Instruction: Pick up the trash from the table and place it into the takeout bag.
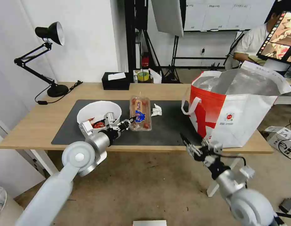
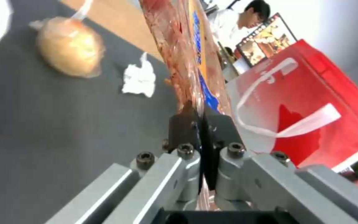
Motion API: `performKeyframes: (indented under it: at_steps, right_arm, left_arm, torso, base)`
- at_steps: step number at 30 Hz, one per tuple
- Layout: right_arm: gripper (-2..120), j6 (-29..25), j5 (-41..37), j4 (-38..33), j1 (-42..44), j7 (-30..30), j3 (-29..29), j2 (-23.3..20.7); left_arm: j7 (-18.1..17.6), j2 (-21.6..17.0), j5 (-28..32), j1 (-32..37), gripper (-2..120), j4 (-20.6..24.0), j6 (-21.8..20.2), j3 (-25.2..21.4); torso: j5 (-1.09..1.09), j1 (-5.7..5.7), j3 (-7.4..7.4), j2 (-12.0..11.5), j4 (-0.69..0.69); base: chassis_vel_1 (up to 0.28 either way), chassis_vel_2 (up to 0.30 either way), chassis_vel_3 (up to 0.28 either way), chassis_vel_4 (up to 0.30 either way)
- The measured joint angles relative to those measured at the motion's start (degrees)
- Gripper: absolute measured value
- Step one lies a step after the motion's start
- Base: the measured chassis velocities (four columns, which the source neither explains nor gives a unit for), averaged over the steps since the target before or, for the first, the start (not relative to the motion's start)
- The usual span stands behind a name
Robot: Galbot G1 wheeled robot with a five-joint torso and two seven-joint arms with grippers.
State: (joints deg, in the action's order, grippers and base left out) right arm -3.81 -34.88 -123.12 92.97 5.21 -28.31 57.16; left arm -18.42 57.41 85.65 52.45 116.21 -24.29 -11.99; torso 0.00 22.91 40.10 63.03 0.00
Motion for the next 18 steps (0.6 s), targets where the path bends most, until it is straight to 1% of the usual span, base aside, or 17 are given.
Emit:
performKeyframes:
  at_steps: [1, 2, 3, 5, 6, 7, 9, 10, 14, 15, 18]
  right_arm:
    - [79, -0.41, 0.46, 0.04, 0.89, 0.11, -0.27, 0.47]
    - [85, -1.17, 1.28, 0.18, 2.23, 0.27, -0.71, 1.24]
    - [85, -1.17, 1.28, 0.18, 2.23, 0.27, -0.71, 1.24]
    - [95, -2.48, 2.41, 0.62, 3.66, 0.44, -1.30, 2.23]
    - [95, -2.48, 2.41, 0.62, 3.66, 0.44, -1.30, 2.23]
    - [98, -3.30, 2.97, 0.90, 4.28, 0.67, -1.60, 2.69]
    - [100, -4.58, 4.14, 1.32, 5.57, 1.20, -2.08, 3.79]
    - [100, -4.58, 4.14, 1.32, 5.57, 1.20, -2.08, 3.79]
    - [100, -6.09, 5.61, 1.78, 7.41, 1.97, -2.40, 5.49]
    - [100, -6.09, 5.61, 1.78, 7.41, 1.97, -2.40, 5.49]
    - [100, -6.93, 6.52, 2.09, 8.62, 2.38, -2.51, 6.49]
  left_arm:
    - [0.13, -0.18, 0.18, -0.66, 0, -0.07, 0.00, 0.39]
    - [0.22, -0.39, 0.62, -2.06, 0, -0.35, 0.01, 1.03]
    - [0.22, -0.39, 0.62, -2.06, 0, -0.35, 0.01, 1.03]
    - [0.26, -0.47, 1.49, -4.41, 0, -0.91, 0.06, 1.99]
    - [0.26, -0.47, 1.49, -4.41, 0, -0.91, 0.06, 1.99]
    - [0.25, -0.47, 1.97, -6.00, 0, -1.34, 0.07, 2.74]
    - [0.13, -0.40, 2.71, -8.88, 0, -2.24, 0.13, 4.05]
    - [0.13, -0.40, 2.71, -8.88, 0, -2.24, 0.13, 4.05]
    - [-0.01, -0.16, 3.75, -13.59, 0, -3.93, 0.25, 6.49]
    - [-0.01, -0.16, 3.75, -13.59, 0, -3.93, 0.25, 6.49]
    - [-0.29, 1.27, 4.56, -17.78, 0, -5.84, 0.39, 8.24]
  torso:
    - [0.00, 0.00, 0.00, 0.00, 0.00]
    - [-0.01, 0.00, 0.00, 0.00, 0.00]
    - [-0.01, 0.00, 0.00, 0.00, 0.00]
    - [0.00, 0.01, 0.00, 0.00, 0.00]
    - [0.00, 0.01, 0.00, 0.00, 0.00]
    - [0.00, 0.01, 0.00, 0.00, 0.00]
    - [0.00, 0.01, 0.01, 0.00, 0.00]
    - [0.00, 0.01, 0.01, 0.00, 0.00]
    - [0.00, 0.01, 0.01, 0.00, 0.00]
    - [0.00, 0.01, 0.01, 0.00, 0.00]
    - [0.00, 0.01, 0.01, 0.00, 0.01]
  base:
    - [0.000, 0.000, 0.000, 0.000]
    - [0.000, 0.000, 0.000, 0.000]
    - [0.000, 0.000, 0.000, 0.000]
    - [0.000, 0.000, 0.000, 0.000]
    - [0.000, 0.000, 0.000, 0.000]
    - [0.000, 0.000, 0.000, 0.000]
    - [0.000, 0.000, 0.000, 0.000]
    - [0.000, 0.000, 0.000, 0.000]
    - [0.000, 0.000, 0.000, 0.000]
    - [0.000, 0.000, 0.000, 0.000]
    - [0.000, 0.000, 0.000, 0.000]
